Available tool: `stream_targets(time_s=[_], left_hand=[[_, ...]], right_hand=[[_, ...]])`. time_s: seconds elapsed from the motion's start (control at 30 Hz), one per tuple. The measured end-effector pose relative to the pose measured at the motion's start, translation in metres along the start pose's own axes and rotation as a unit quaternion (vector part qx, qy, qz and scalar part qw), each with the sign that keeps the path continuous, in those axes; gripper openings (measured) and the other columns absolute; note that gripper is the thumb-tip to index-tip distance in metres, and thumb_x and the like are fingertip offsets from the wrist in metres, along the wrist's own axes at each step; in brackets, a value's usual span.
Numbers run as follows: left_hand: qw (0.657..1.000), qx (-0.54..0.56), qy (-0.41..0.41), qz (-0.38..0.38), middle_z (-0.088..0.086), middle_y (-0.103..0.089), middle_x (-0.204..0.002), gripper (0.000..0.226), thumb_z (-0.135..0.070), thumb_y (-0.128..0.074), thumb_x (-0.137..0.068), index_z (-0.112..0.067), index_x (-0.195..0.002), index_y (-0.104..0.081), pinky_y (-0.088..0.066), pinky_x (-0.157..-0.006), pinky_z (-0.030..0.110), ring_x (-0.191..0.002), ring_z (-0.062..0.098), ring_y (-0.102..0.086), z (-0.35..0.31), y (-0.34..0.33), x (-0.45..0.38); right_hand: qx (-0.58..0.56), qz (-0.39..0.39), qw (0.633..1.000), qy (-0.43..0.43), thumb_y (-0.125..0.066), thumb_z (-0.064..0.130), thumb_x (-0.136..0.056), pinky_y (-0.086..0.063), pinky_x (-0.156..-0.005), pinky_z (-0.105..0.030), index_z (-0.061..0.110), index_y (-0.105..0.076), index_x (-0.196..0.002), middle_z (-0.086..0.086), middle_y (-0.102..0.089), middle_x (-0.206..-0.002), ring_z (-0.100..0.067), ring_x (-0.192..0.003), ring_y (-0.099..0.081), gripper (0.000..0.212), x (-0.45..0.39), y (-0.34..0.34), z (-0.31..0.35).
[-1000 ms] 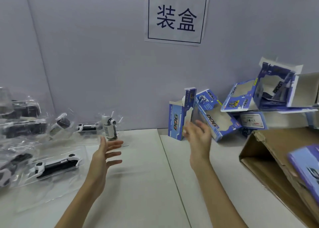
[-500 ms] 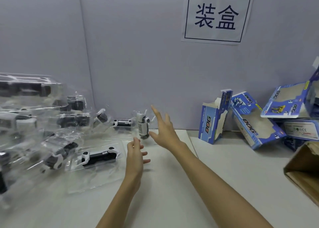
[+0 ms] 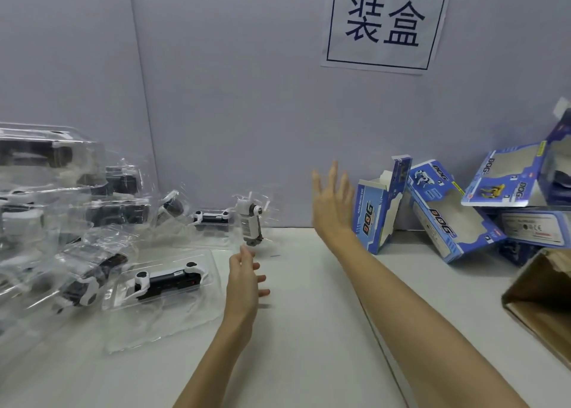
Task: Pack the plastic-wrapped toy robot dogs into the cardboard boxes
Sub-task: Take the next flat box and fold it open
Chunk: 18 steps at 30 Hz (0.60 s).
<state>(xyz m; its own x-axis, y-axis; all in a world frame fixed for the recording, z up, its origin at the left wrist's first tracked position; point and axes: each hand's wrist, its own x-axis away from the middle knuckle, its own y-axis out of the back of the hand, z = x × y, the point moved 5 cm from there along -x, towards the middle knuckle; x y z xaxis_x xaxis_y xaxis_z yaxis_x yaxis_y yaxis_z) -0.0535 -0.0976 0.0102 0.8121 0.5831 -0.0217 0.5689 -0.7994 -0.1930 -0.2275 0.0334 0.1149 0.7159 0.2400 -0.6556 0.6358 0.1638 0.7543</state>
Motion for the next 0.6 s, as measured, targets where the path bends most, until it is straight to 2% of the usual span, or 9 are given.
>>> stream_targets(time_s=[0.07, 0.13, 0.2, 0.27, 0.33, 0.4, 0.5, 0.6], left_hand=[[1.000, 0.001, 0.000, 0.002, 0.007, -0.059, -0.120, 0.050, -0.057, -0.027, -0.109, -0.019, -0.123, -0.056, -0.056, -0.089, 0.046, -0.109, 0.029, -0.064, 0.000, -0.002, 0.002], [1.000, -0.001, -0.004, 0.000, 0.007, -0.059, -0.119, 0.048, -0.056, -0.028, -0.109, -0.020, -0.118, -0.057, -0.057, -0.088, 0.046, -0.108, 0.028, -0.064, -0.002, -0.003, 0.002], [1.000, -0.003, -0.001, 0.003, 0.007, -0.060, -0.119, 0.045, -0.055, -0.029, -0.109, -0.021, -0.115, -0.058, -0.057, -0.087, 0.046, -0.106, 0.028, -0.064, -0.002, -0.003, 0.001], [1.000, -0.014, 0.000, 0.011, 0.005, -0.061, -0.118, 0.041, -0.053, -0.034, -0.109, -0.021, -0.115, -0.058, -0.057, -0.084, 0.043, -0.104, 0.026, -0.065, -0.001, -0.003, -0.001], [0.999, -0.037, 0.003, 0.024, 0.003, -0.062, -0.119, 0.031, -0.048, -0.044, -0.109, -0.021, -0.115, -0.059, -0.057, -0.080, 0.039, -0.103, 0.023, -0.067, 0.002, -0.003, -0.002], [0.998, -0.050, -0.005, 0.039, 0.002, -0.062, -0.121, 0.022, -0.042, -0.053, -0.107, -0.022, -0.114, -0.060, -0.059, -0.077, 0.036, -0.102, 0.022, -0.068, 0.004, -0.003, -0.002], [0.997, -0.056, -0.008, 0.056, 0.003, -0.062, -0.124, 0.019, -0.040, -0.060, -0.104, -0.024, -0.114, -0.063, -0.059, -0.076, 0.033, -0.104, 0.023, -0.069, 0.006, -0.006, -0.001], [0.995, -0.077, -0.016, 0.067, -0.002, -0.061, -0.130, 0.035, -0.048, -0.060, -0.101, -0.028, -0.129, -0.059, -0.057, -0.079, 0.032, -0.102, 0.019, -0.070, 0.005, -0.007, 0.003]], right_hand=[[0.092, 0.057, 0.991, -0.083, -0.056, 0.010, -0.102, -0.027, -0.123, -0.055, 0.006, -0.008, -0.162, -0.034, -0.005, -0.167, -0.053, -0.154, -0.012, 0.077, -0.014, -0.001, -0.051], [0.142, 0.087, 0.979, -0.116, -0.063, 0.021, -0.102, -0.039, -0.118, -0.050, 0.002, -0.019, -0.158, -0.027, -0.030, -0.161, -0.042, -0.150, -0.030, 0.073, -0.017, 0.000, -0.089], [0.149, 0.082, 0.981, -0.094, -0.075, 0.031, -0.095, -0.049, -0.107, -0.039, 0.006, -0.041, -0.147, -0.017, -0.048, -0.146, -0.030, -0.136, -0.046, 0.067, -0.015, 0.004, -0.107], [0.119, 0.064, 0.989, -0.058, -0.080, 0.030, -0.091, -0.050, -0.100, -0.035, 0.010, -0.054, -0.136, -0.013, -0.051, -0.139, -0.026, -0.131, -0.048, 0.055, -0.009, 0.010, -0.108], [0.033, 0.017, 0.999, -0.028, -0.079, 0.021, -0.091, -0.048, -0.090, -0.032, 0.007, -0.059, -0.125, -0.012, -0.054, -0.131, -0.026, -0.122, -0.050, 0.042, 0.001, 0.020, -0.102], [-0.094, -0.056, 0.994, -0.008, -0.072, 0.009, -0.093, -0.050, -0.083, -0.034, 0.004, -0.062, -0.115, -0.014, -0.056, -0.120, -0.029, -0.112, -0.052, 0.025, 0.019, 0.032, -0.094], [-0.280, -0.155, 0.947, 0.008, -0.068, 0.001, -0.095, -0.057, -0.076, -0.043, 0.002, -0.066, -0.108, -0.012, -0.059, -0.112, -0.030, -0.106, -0.055, 0.014, 0.058, 0.045, -0.083], [-0.381, -0.196, 0.903, 0.008, -0.070, -0.004, -0.091, -0.054, -0.083, -0.038, 0.002, -0.065, -0.107, -0.009, -0.062, -0.108, -0.029, -0.103, -0.058, 0.018, 0.095, 0.050, -0.072]])
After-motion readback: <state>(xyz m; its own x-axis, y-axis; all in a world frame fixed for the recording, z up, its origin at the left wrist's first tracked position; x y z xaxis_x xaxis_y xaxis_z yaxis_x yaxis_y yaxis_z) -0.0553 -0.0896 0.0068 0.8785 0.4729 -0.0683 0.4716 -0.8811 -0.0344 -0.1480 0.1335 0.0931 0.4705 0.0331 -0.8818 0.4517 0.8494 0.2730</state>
